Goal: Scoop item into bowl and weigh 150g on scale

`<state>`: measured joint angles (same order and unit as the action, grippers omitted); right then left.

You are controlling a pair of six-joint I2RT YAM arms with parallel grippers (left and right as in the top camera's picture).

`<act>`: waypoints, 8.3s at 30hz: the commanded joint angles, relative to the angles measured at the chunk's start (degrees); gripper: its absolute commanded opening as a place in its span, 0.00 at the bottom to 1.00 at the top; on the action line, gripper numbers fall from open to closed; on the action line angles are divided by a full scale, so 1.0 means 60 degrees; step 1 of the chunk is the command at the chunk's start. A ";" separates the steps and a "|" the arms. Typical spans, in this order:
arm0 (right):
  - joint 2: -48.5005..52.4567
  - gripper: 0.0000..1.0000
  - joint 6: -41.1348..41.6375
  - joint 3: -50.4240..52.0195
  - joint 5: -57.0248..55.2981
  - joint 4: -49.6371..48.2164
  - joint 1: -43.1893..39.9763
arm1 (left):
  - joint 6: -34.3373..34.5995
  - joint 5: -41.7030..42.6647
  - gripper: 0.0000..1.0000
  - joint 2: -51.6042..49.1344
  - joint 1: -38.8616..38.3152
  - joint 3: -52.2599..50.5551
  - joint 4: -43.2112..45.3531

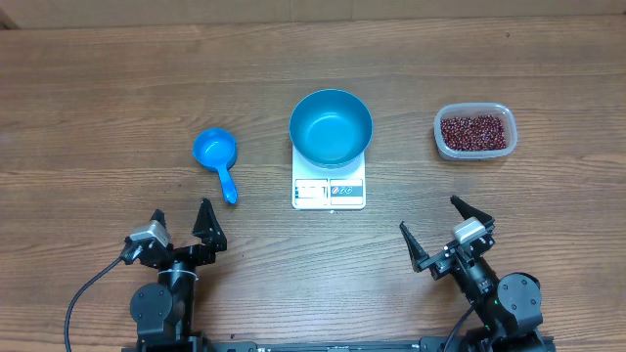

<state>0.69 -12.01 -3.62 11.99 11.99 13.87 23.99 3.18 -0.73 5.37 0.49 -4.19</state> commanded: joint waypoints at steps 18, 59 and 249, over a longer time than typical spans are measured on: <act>-0.0087 1.00 0.0073 -0.0007 -0.0069 -0.0051 -0.0040 | -0.1927 0.1453 1.00 -0.1504 0.0084 0.3016 -0.1381; -0.0087 1.00 0.0073 -0.0007 -0.0069 -0.0051 -0.0040 | -0.2430 0.0714 1.00 -1.2921 0.0015 1.3482 -0.9020; -0.0084 1.00 1.3420 -0.0026 0.2455 -0.1920 -0.0004 | 0.8477 -0.1719 0.04 -1.7879 -0.7315 1.9212 -1.2433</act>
<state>0.62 69.36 -3.57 26.06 0.99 13.87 71.48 -4.25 -107.50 -37.69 116.38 -79.13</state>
